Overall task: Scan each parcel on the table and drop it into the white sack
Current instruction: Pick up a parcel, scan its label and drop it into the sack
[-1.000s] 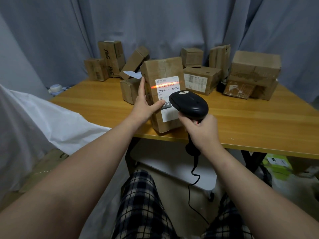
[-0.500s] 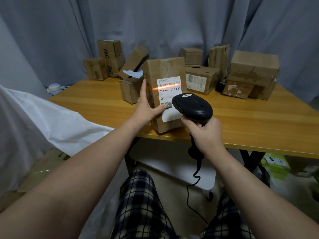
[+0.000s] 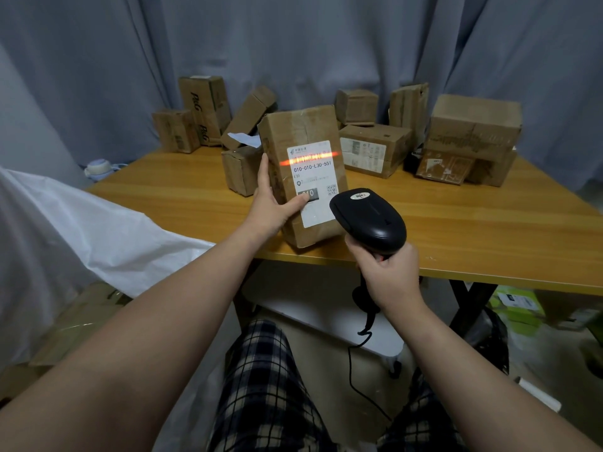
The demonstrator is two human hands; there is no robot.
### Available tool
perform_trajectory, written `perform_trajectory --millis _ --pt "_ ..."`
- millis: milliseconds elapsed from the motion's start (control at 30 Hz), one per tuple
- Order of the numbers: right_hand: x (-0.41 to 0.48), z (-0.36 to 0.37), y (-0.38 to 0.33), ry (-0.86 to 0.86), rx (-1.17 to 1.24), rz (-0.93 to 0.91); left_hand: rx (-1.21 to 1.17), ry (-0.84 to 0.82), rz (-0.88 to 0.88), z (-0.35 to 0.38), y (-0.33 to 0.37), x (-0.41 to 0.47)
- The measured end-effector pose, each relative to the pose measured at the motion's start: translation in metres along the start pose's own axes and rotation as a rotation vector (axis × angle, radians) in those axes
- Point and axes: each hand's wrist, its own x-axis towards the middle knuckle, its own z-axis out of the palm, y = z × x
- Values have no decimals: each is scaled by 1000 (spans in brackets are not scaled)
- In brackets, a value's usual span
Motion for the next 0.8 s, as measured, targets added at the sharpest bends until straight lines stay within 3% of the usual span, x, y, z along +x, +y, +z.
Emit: perform_trajectory --millis 367,533,800 --pt "2 -4 1 6 -65 33 1 25 20 3 2 -3" --pt "29 -18 -21 -35 -172 151 108 62 48 4 1 2" --pt "46 -38 -44 -57 -344 168 233 119 40 6 13 18"
